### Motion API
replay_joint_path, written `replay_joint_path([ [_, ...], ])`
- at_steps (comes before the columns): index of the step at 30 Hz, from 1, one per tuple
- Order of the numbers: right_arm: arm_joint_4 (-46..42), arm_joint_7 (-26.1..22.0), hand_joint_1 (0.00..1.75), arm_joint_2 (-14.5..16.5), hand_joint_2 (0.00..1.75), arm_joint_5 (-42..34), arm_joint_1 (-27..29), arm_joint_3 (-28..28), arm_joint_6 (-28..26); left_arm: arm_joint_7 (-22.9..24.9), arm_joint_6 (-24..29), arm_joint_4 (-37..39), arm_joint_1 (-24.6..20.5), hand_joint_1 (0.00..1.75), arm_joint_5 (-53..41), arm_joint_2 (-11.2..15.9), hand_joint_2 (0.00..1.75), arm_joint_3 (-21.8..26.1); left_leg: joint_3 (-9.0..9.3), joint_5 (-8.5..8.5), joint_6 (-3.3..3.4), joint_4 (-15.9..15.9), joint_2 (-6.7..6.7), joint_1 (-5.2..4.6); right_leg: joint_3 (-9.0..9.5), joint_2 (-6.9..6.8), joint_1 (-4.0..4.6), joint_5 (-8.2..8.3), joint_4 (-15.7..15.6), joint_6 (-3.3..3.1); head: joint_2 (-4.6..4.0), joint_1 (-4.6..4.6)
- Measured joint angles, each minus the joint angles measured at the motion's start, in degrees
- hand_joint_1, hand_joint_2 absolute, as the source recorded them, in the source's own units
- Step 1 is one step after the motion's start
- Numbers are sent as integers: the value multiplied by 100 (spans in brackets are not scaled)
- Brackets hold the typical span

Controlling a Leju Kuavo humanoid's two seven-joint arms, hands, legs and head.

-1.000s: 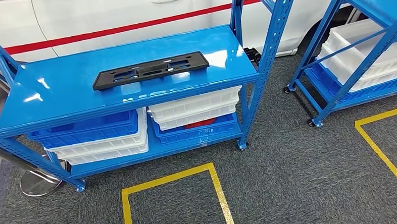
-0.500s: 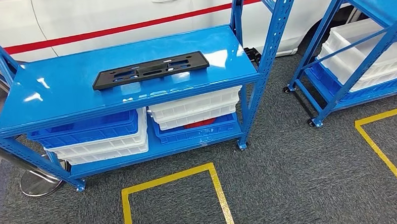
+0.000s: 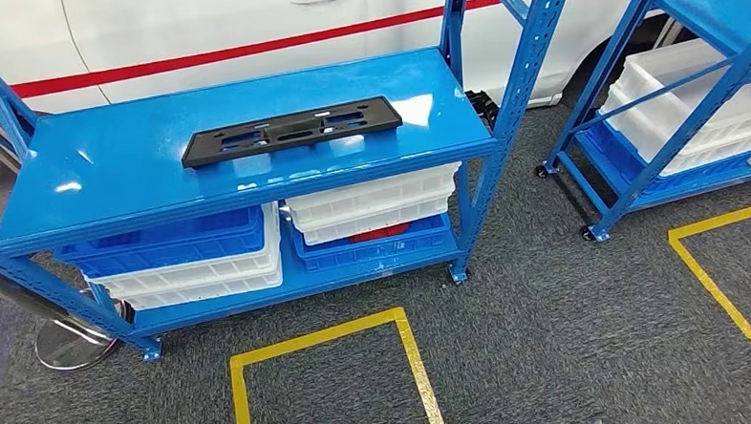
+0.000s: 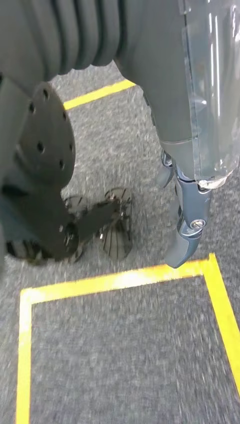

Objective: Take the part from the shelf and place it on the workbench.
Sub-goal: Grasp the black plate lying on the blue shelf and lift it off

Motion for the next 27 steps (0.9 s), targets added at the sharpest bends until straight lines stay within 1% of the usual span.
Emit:
replay_joint_path([
  [1, -71, -97, 0, -31, 0, -39, -37, -59, 45, -16, -9, 9, -17, 0, -32, -14, 0, 50, 19, 28, 19, -37, 9, 23, -78, 0, -3, -102, 162, 20, 0, 4],
  [3, -168, -198, 0, -57, 0, -76, -71, -112, 92, -29, -18, 16, -34, 0, -66, -19, 0, 101, 15, 41, 33, -50, 14, 21, -213, 2, -10, -254, 417, 41, 0, 10],
  [7, -195, -219, 0, -57, 0, -83, -78, -116, 101, -30, -20, 19, -35, 0, -71, -20, 0, 109, 13, 41, 33, -49, 15, 21, -263, 2, -13, -303, 519, 49, 0, 10],
  [9, -307, -286, 0, -75, 0, -102, -99, -133, 125, -36, -28, 24, -37, 0, -95, -28, 0, 135, 13, 40, 33, -49, 18, 22, -452, 2, -35, -448, 889, 76, 0, 11],
  [10, -447, -350, 0, -89, 0, -120, -109, -148, 143, -41, -34, 33, -40, 0, -120, -38, 0, 172, 16, 35, 26, -45, 19, 28, -589, 1, -65, -491, 1127, 108, 0, 11],
  [11, -807, -473, 0, -109, 0, -139, -126, -161, 147, -49, -50, 49, -49, 0, -176, -54, 0, 237, 17, -21, -41, 10, 19, 42, -549, -27, -100, -337, 960, 172, 0, 19],
  [12, -1270, -604, 0, -125, 0, -136, -134, -160, 127, -56, -70, 68, -66, 0, -239, -68, 0, 305, 17, -79, -119, 66, 21, 58, -471, -44, -130, -155, 696, 172, 0, 30],
  [13, -1758, -738, 0, -139, 0, -121, -133, -148, 98, -60, -90, 89, -85, 0, -303, -84, 0, 374, 19, -136, -203, 120, 26, 77, -370, -57, -154, 36, 383, 154, 0, 40],
  [14, -2233, -850, 0, -150, 0, -88, -130, -119, 53, -62, -109, 104, -102, 0, -362, -98, 0, 423, 16, -204, -290, 178, 26, 95, -228, -64, -163, 200, 22, 106, 1, 50],
  [15, -2524, -905, 0, -154, 0, -39, -114, -81, 13, -60, -119, 113, -113, 0, -393, -105, 0, 444, 4, -249, -316, 218, 3, 107, -244, -45, -165, 182, 31, 14, 1, 52],
  [16, -2732, -944, 0, -155, 0, 4, -104, -36, -16, -56, -125, 117, -117, 0, -414, -111, 0, 459, -48, -344, -327, 347, -34, 116, -244, -32, -161, 177, 30, -27, 1, 52],
  [17, -2959, -981, 0, -156, 0, 52, -98, 21, -48, -52, -131, 120, -119, 0, -432, -116, 0, 479, -170, -499, -331, 612, -80, 117, -239, -17, -154, 173, 26, -63, 1, 51],
  [18, -3166, -1017, 0, -155, 0, 101, -93, 84, -77, -47, -136, 125, -121, 0, -450, -118, 0, 499, -356, -683, -321, 992, -126, 109, -236, -5, -137, 167, 27, -89, 0, 51],
  [19, -3370, -1050, 0, -155, 0, 150, -86, 154, -106, -36, -141, 132, -120, 0, -469, -120, 0, 519, -580, -857, -306, 1426, -152, 98, -234, 10, -114, 161, 28, -111, 0, 51],
  [20, -3573, -1079, 0, -154, 0, 202, -73, 227, -134, -26, -145, 140, -117, 0, -486, -122, 0, 536, -786, -960, -284, 1793, -166, 83, -228, 25, -87, 155, 29, -129, 0, 51],
  [21, -3766, -1105, 0, -154, 0, 255, -58, 299, -162, -17, -149, 149, -110, 0, -508, -124, 0, 549, -915, -950, -252, 1984, -175, 66, -215, 32, -59, 146, 30, -146, 0, 51],
  [22, -3972, -1130, 0, -153, 0, 310, -42, 378, -191, -8, -154, 157, -104, 0, -524, -126, 0, 564, -943, -816, -203, 1946, -177, 41, -195, 36, -32, 136, 30, -162, 0, 51],
  [23, -4192, -1156, 0, -154, 0, 371, -29, 462, -221, -4, -160, 162, -101, 0, -539, -129, 0, 580, -868, -585, -138, 1687, -174, 9, -166, 36, -6, 124, 29, -177, 0, 51],
  [24, -4416, -1184, 0, -154, 0, 433, -21, 551, -252, -2, -167, 164, -103, 0, -560, -131, 0, 601, -731, -325, -55, 1288, -143, -37, -141, 29, 10, 110, 28, -188, 0, 52],
  [25, -4629, -1210, 0, -154, 0, 494, -17, 639, -281, 2, -172, 165, -113, 0, -576, -133, 0, 625, -597, -127, 23, 908, -92, -84, -121, 21, 36, 95, 32, -188, 0, 56],
  [26, -4839, -1232, 0, -161, 0, 558, -11, 725, -314, 5, -177, 166, -130, 0, -592, -136, 0, 647, -497, -14, 70, 618, -55, -122, -121, 9, 44, 87, 37, -179, 0, 59],
  [27, -5043, -1250, 0, -167, 0, 619, -1, 810, -345, 7, -180, 167, -145, 0, -608, -140, 0, 666, -453, 24, 96, 457, -31, -152, -132, -14, 43, 85, 38, -161, 0, 62],
])
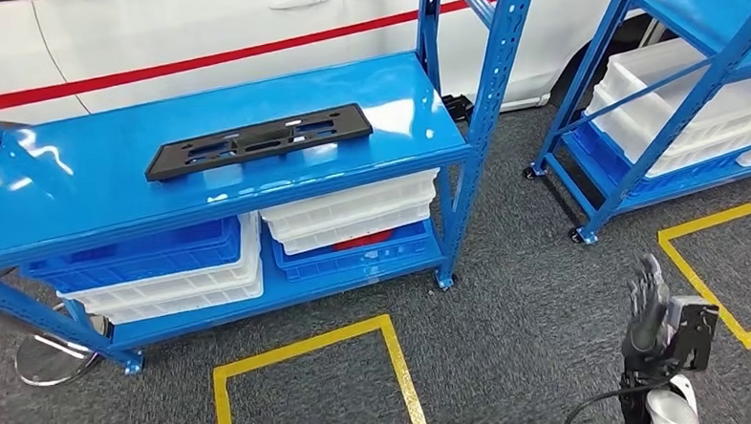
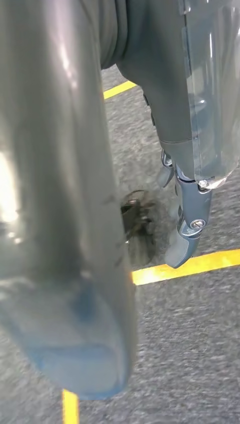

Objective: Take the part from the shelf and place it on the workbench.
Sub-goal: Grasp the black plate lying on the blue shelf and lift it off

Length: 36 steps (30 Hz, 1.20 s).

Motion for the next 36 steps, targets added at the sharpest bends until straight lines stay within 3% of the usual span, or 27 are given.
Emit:
replay_joint_path([
  [4, -819, -76, 0, -46, 0, 267, 26, 388, -128, 19, -22, 7, -1, 0, -56, -33, 0, 65, 49, 73, 24, -178, -114, 18, -33, -68, -23, -70, 69, 120, 0, 2],
  [6, -1220, -105, 0, -93, 0, 408, 26, 582, -197, 26, -31, 10, -3, 0, -85, -52, 0, 109, 78, 120, 46, -241, -170, 48, -231, -32, -46, -358, 530, 179, 0, 9],
  [8, -1600, -134, 0, -132, 0, 553, 29, 773, -266, 31, -38, 19, -6, 0, -109, -65, 0, 155, 73, 126, 54, -243, -235, 52, -568, -14, -78, -659, 1214, 224, 0, 13],
  [9, -1785, -149, 0, -149, 0, 625, 32, 873, -297, 33, -43, 26, -5, 0, -117, -73, 0, 178, 74, 124, 51, -239, -272, 54, -674, -13, -96, -686, 1410, 244, 0, 13],
  [10, -1975, -161, 0, -169, 0, 698, 31, 977, -329, 36, -47, 32, -4, 0, -124, -84, 0, 199, 77, 119, 44, -231, -299, 59, -686, -13, -112, -596, 1402, 261, 0, 12],
  [11, -2160, -170, 0, -193, 0, 767, 26, 1077, -358, 38, -53, 38, -4, 0, -130, -96, 0, 222, 82, 109, 32, -217, -326, 68, -596, -13, -127, -413, 1188, 272, 0, 13],
  [13, -2521, -179, 0, -247, 0, 903, -9, 1284, -414, 44, -62, 43, -2, 0, -148, -121, 0, 274, 83, 70, -14, -171, -366, 78, -279, -6, -137, -24, 486, 277, 0, 15],
  [14, -2699, -181, 0, -271, 0, 971, -38, 1397, -439, 49, -67, 44, 1, 0, -159, -131, 0, 301, 69, 52, -44, -142, -383, 76, -160, 5, -129, 70, 215, 257, 0, 15],
  [15, -2875, -185, 0, -294, 0, 1038, -62, 1514, -464, 54, -73, 45, 2, 0, -172, -138, 0, 328, 52, 41, -75, -123, -392, 70, -104, 17, -116, 98, 59, 231, 0, 14],
  [19, -3559, -198, 0, -385, 0, 1292, -135, 1984, -552, 69, -120, 51, 3, 0, -192, -156, 0, 459, 10, -38, -193, -51, -369, 73, -90, 31, -120, 88, -33, 87, 0, 10],
  [21, -3869, -203, 0, -427, 0, 1397, -171, 2214, -592, 71, -151, 54, -3, 0, -194, -163, 0, 524, -180, -319, -244, 398, -320, 92, -73, 11, -133, 94, -59, 25, 0, 5],
  [23, -4125, -212, 0, -466, 0, 1496, -186, 2447, -625, 77, -180, 57, -3, 0, -195, -178, 0, 586, -533, -666, -281, 1168, -294, 111, -73, -5, -125, 87, -58, 0, 0, 3],
  [24, -4224, -219, 0, -478, 0, 1542, -187, 2554, -638, 81, -187, 59, 2, 0, -201, -185, 0, 613, -665, -738, -292, 1443, -290, 117, -71, -10, -121, 86, -57, -3, 0, 3],
  [25, -4312, -228, 0, -485, 0, 1582, -187, 2655, -650, 85, -191, 63, 7, 0, -209, -193, 0, 635, -704, -699, -295, 1517, -286, 120, -68, -12, -120, 83, -57, -4, 0, 3],
  [26, -4382, -237, 0, -490, 0, 1612, -188, 2736, -661, 86, -192, 66, 10, 0, -219, -198, 0, 654, -632, -553, -290, 1354, -281, 122, -60, -11, -120, 81, -56, -2, 0, 2],
  [28, -4505, -256, 0, -498, 0, 1654, -186, 2857, -682, 85, -190, 71, 9, 0, -234, -202, 0, 689, -263, -155, -255, 576, -266, 121, -33, -9, -116, 69, -55, 15, 0, 3],
  [30, -4601, -276, 0, -513, 0, 1670, -179, 2924, -697, 79, -186, 70, 3, 0, -245, -202, 0, 710, 16, 17, -216, -20, -257, 100, -24, -6, -100, 57, -48, 60, 0, 6],
  [34, -4725, -342, 0, -551, 0, 1644, -156, 2998, -705, 51, -189, 70, 21, 0, -253, -202, 0, 724, 89, 45, -111, -196, -254, 102, -32, -4, -94, 39, -39, 186, 1, 11],
  [36, -4760, -366, 0, -574, 0, 1634, -155, 3012, -707, 40, -190, 70, 16, 0, -253, -202, 0, 726, 123, 77, -44, -255, -247, 127, -194, 4, -102, -182, 320, 228, 1, 17],
])
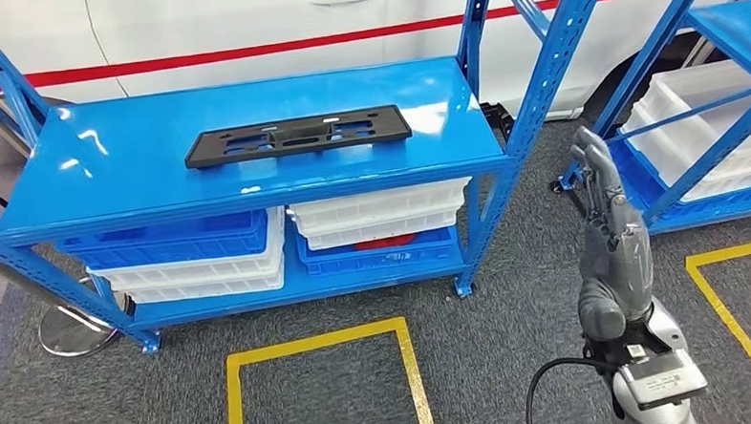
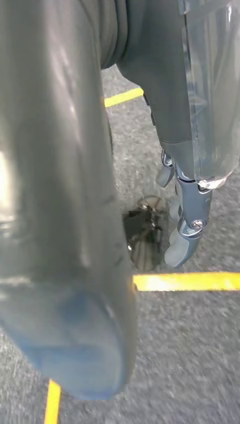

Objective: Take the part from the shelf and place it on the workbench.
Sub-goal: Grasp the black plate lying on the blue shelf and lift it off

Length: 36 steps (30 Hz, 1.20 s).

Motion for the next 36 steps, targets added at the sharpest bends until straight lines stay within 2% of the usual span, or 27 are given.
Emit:
replay_joint_path([
  [2, -6, -5, 0, -15, 0, -15, 4, 8, -2, -19, -4, 1, -11, 0, 0, 0, 0, 0, 5, -7, 35, -4, 1, -10, -374, 5, -1, -331, 730, 25, -1, 3],
  [3, -5, -6, 0, -21, 0, -26, 6, 14, -2, -31, -8, 2, -12, 0, 0, -1, 0, 0, 9, -15, 41, -2, 1, -14, -544, 5, -3, -415, 1032, 36, -1, 3],
  [4, -5, -7, 0, -25, 0, -38, 6, 20, -1, -43, -14, 2, -10, 0, -1, -1, 0, 0, 18, -27, 43, 0, -1, -17, -634, 5, -3, -392, 1160, 42, -1, 3],
  [5, -5, -8, 0, -28, 0, -52, 2, 24, 0, -51, -20, 2, -9, 0, -1, -1, 0, 1, 35, -42, 39, 3, -5, -18, -611, 4, -4, -255, 1063, 41, -1, 3],
  [7, -11, -9, 0, -37, 0, -78, -14, 26, 4, -59, -32, 2, -9, 0, -11, -1, 0, 1, 89, -90, 17, 12, -15, -17, -301, 4, -4, 171, 366, 17, -1, 3],
  [8, -16, -9, 0, -43, 0, -87, -25, 27, 8, -61, -36, 4, -11, 0, -19, -1, 0, 2, 107, -123, -8, 29, -20, -28, -123, 5, 7, 312, -5, -4, -1, 4],
  [9, -22, -9, 0, -49, 0, -95, -32, 28, 10, -63, -39, 7, -13, 0, -27, -1, 0, 2, 115, -149, -35, 38, -23, -37, -4, 8, 19, 378, -257, -27, 0, 2],
  [11, -32, -13, 0, -57, 0, -105, -38, 33, 16, -68, -40, 10, -17, 0, -37, 1, 0, 3, 119, -184, -94, 37, -24, -50, 66, 20, 49, 341, -401, -77, 0, 1],
  [13, -36, -21, 0, -66, 0, -121, -38, 39, 25, -69, -40, 10, -23, 0, -39, 5, 0, 5, 136, -232, -151, 50, -19, -51, 95, 30, 27, 323, -428, -134, -1, -2],
  [14, -37, -27, 0, -69, 0, -133, -38, 44, 29, -68, -40, 11, -26, 0, -39, 8, 0, 6, 99, -300, -179, 162, -13, -49, 128, 25, 11, 312, -451, -166, 0, -10],
  [15, -37, -32, 0, -72, 0, -144, -39, 51, 31, -68, -40, 11, -28, 0, -39, 10, 0, 7, -9, -417, -206, 397, -8, -44, 166, 16, -5, 297, -471, -200, 0, -14],
  [17, -36, -41, 0, -72, 0, -162, -38, 69, 31, -68, -40, 11, -21, 0, -40, 11, 0, 11, -415, -718, -246, 1160, -2, -20, 227, -5, -5, 248, -480, -246, 0, -24],
  [18, -35, -43, 0, -71, 0, -166, -35, 76, 31, -68, -40, 13, -14, 0, -42, 10, 0, 13, -636, -813, -261, 1522, -1, -10, 254, -7, -3, 221, -478, -253, -1, -22],
  [19, -35, -45, 0, -71, 0, -168, -31, 80, 31, -69, -40, 14, -6, 0, -45, 8, 0, 15, -788, -805, -272, 1724, -1, -2, 287, -5, -2, 192, -477, -252, -1, -24],
  [20, -35, -48, 0, -70, 0, -168, -29, 83, 31, -72, -40, 15, 1, 0, -48, 7, 0, 15, -833, -666, -274, 1694, 0, 5, 333, 0, -2, 157, -476, -245, -1, -24],
  [21, -35, -49, 0, -70, 0, -169, -27, 83, 31, -75, -40, 16, 5, 0, -50, 8, 0, 15, -774, -438, -266, 1454, 1, 9, 389, 5, -2, 117, -475, -235, -1, -24],
  [22, -35, -52, 0, -70, 0, -168, -26, 83, 31, -81, -40, 17, 7, 0, -52, 9, 0, 15, -640, -164, -245, 1059, 2, 11, 451, 9, -2, 72, -475, -220, -1, -23],
  [23, -35, -56, 0, -70, 0, -168, -26, 83, 30, -86, -40, 16, 9, 0, -55, 11, 0, 16, -495, 32, -218, 692, 3, -1, 500, 11, 6, 27, -474, -195, -1, -21],
  [24, -35, -63, 0, -70, 0, -168, -24, 83, 30, -92, -40, 17, 7, 0, -60, 13, 0, 16, -375, 125, -185, 403, 4, -15, 526, 14, 12, -8, -469, -167, -1, -22],
  [25, -35, -71, 0, -69, 0, -167, -20, 84, 27, -98, -39, 17, 1, 0, -68, 14, 0, 16, -308, 144, -156, 236, 4, -29, 538, 15, 17, -30, -470, -136, -1, -20],
  [29, -47, -108, 0, -69, 0, -167, 7, 86, 4, -110, -40, 16, 3, 0, -92, 16, 0, 17, -175, 59, -20, 80, -3, -25, 523, 8, 9, -75, -325, -15, -1, -20],
  [30, -51, -114, 0, -70, 0, -167, 12, 86, -3, -112, -40, 15, 6, 0, -95, 18, 0, 17, -119, 50, 12, 48, -4, -17, 435, 8, 3, -162, -140, 0, -1, -15],
  [31, -53, -116, 0, -70, 0, -167, 22, 86, -9, -114, -40, 16, 5, 0, -96, 20, 0, 17, -73, 35, 37, 24, -3, -13, 269, 9, -1, -290, 157, 11, -1, -13],
  [33, -53, -116, 0, -72, 0, -167, 54, 85, -17, -114, -42, 16, -7, 0, -100, 21, 0, 17, -15, -12, 69, 18, -3, -22, -205, 12, -1, -526, 862, 33, -1, -9],
  [34, -52, -115, 0, -72, 0, -169, 72, 85, -20, -108, -42, 17, -9, 0, -102, 21, 0, 17, 18, -43, 74, 18, -5, -28, -400, 12, -2, -538, 1077, 43, -1, -9],
  [35, -51, -115, 0, -72, 0, -177, 86, 84, -20, -96, -42, 17, -6, 0, -105, 21, 0, 17, 61, -79, 72, 19, -7, -31, -502, 11, -2, -435, 1097, 48, -1, -9],
  [36, -51, -116, 0, -72, 0, -188, 95, 81, -21, -73, -40, 17, -2, 0, -110, 21, 0, 17, 118, -120, 64, 19, -9, -32, -491, 11, -1, -216, 902, 42, -1, -9],
])
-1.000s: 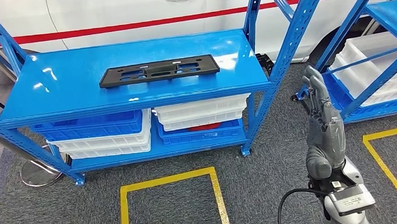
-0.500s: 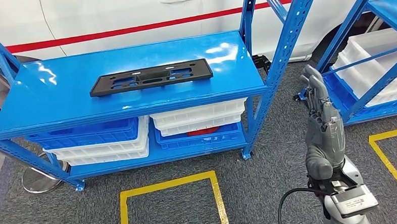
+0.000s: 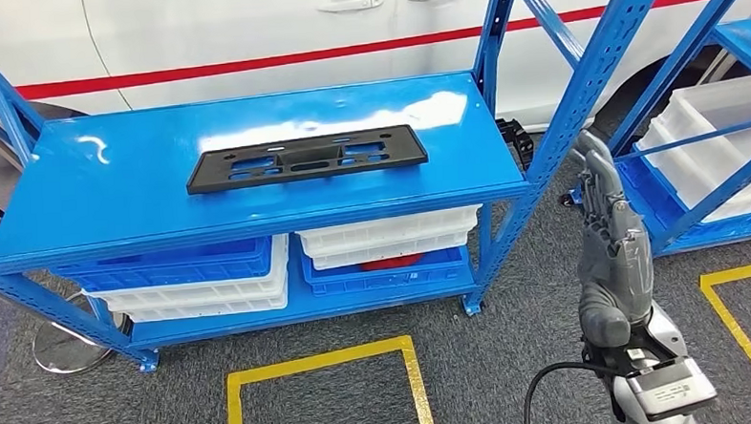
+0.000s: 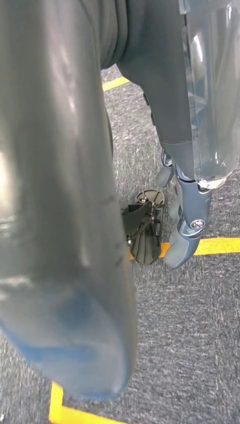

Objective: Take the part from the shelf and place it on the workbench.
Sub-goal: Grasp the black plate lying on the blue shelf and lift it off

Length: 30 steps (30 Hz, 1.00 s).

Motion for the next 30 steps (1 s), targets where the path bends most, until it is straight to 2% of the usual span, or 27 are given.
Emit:
replay_joint_path([
  [1, -1, -3, 0, 0, 0, -14, 8, -5, -1, 30, 7, 0, 3, 0, -5, -1, 0, 0, 67, -47, -13, -1, -2, 0, 101, -1, 2, 299, -362, -14, 0, 1],
  [2, 0, -9, 0, 1, 0, -29, 19, -13, 0, 64, 16, 2, 7, 0, -11, -2, 0, 0, 129, -92, -32, -2, -4, -2, 215, -3, 11, 519, -711, -37, 0, 0],
  [3, -1, -15, 0, 1, 0, -40, 31, -19, 1, 100, 34, 3, 5, 0, -21, -3, 0, 0, 166, -133, -59, -1, -7, -5, 309, -8, 31, 626, -1022, -65, 0, 6],
  [4, -3, -23, 0, 1, 0, -47, 53, -27, 0, 142, 62, 5, 1, 0, -30, -5, 0, 0, 180, -169, -92, -4, -8, -8, 360, -10, 50, 682, -1205, -105, 0, 12],
  [6, -17, -44, 0, 1, 0, -47, 116, -48, -5, 226, 126, 7, -3, 0, -46, -6, 0, 0, 208, -208, -159, 8, -4, -19, 385, -7, 75, 620, -1302, -187, 1, 23],
  [8, -54, -70, 0, 3, 0, -26, 188, -77, -14, 297, 181, 7, -1, 0, -57, 4, 0, 0, 227, -262, -217, 106, 7, -17, 467, 1, 50, 628, -1327, -260, 1, 21],
  [9, -78, -79, 0, 3, 0, -5, 216, -92, -20, 320, 202, 7, -2, 0, -64, 9, 0, 0, 154, -333, -246, 276, 10, -12, 517, 1, 40, 612, -1342, -290, 1, 14],
  [10, -103, -84, 0, 3, 0, 15, 252, -110, -31, 340, 215, 7, -4, 0, -72, 14, 0, 0, -5, -457, -274, 577, 14, 0, 565, -4, 31, 588, -1356, -316, 1, 7],
  [12, -139, -76, 0, 5, 0, 46, 337, -145, -56, 368, 225, 7, 7, 0, -86, 17, 0, 0, -445, -738, -324, 1317, 15, 17, 630, -10, 34, 521, -1359, -344, 1, -6],
  [13, -156, -63, 0, 8, 0, 57, 391, -165, -71, 380, 227, 7, 21, 0, -92, 21, 0, 0, -640, -807, -338, 1579, 15, 24, 670, -7, 35, 483, -1358, -346, 0, -5],
  [14, -172, -49, 0, 9, 0, 67, 441, -186, -86, 390, 229, 7, 39, 0, -95, 27, 0, 0, -749, -765, -345, 1656, 15, 28, 716, -3, 36, 446, -1358, -343, 0, -5],
  [15, -191, -31, 0, 10, 0, 77, 487, -212, -102, 400, 237, 7, 57, 0, -95, 33, 0, 1, -767, -602, -340, 1534, 15, 30, 777, 4, 36, 402, -1357, -338, 0, -6],
  [17, -226, -2, 0, 11, 0, 90, 556, -268, -131, 421, 266, 7, 80, 0, -93, 53, 0, 6, -588, -68, -297, 856, 17, 27, 904, 10, 35, 312, -1362, -318, 0, -5],
  [18, -239, 8, 0, 11, 0, 92, 583, -300, -144, 432, 287, 7, 87, 0, -90, 66, 0, 13, -498, 89, -267, 535, 17, 9, 958, 11, 37, 272, -1363, -298, 0, -3],
  [19, -247, 16, 0, 11, 0, 86, 607, -335, -156, 440, 310, 6, 89, 0, -82, 81, 0, 21, -433, 167, -229, 308, 19, -12, 982, 12, 37, 239, -1363, -271, 1, -4],
  [21, -252, 53, 0, 13, 0, 60, 647, -400, -167, 462, 351, 5, 105, 0, -66, 113, 0, 42, -397, 129, -148, 148, 22, -50, 1019, 14, 42, 219, -1333, -198, 1, 0],
  [24, -253, 143, 0, 16, 0, 26, 647, -471, -158, 493, 386, 4, 132, 0, -48, 140, 0, 85, -234, 160, -32, 34, 23, -21, 1019, 11, 33, 151, -1150, -111, 1, 5],
  [26, -252, 216, 0, 18, 0, 42, 635, -495, -152, 492, 384, 4, 125, 0, -45, 151, 0, 109, -143, 141, 7, -5, 21, -8, 777, 8, 14, -94, -692, -76, 1, 20],
  [28, -250, 290, 0, 19, 0, 75, 646, -501, -151, 479, 366, 4, 120, 0, -45, 157, 0, 121, -108, 92, 22, -5, 15, -14, 346, 7, 8, -337, -71, -37, 1, 26],
  [29, -248, 313, 0, 20, 0, 91, 657, -501, -151, 470, 355, 4, 123, 0, -45, 156, 0, 124, -81, 62, 19, -4, 12, -18, 184, 6, 7, -346, 96, -22, 1, 25],
  [30, -247, 338, 0, 20, 0, 103, 662, -500, -150, 460, 346, 4, 129, 0, -45, 156, 0, 127, -41, 25, 13, -2, 11, -20, 113, 6, 7, -230, 72, -9, 0, 26],
])
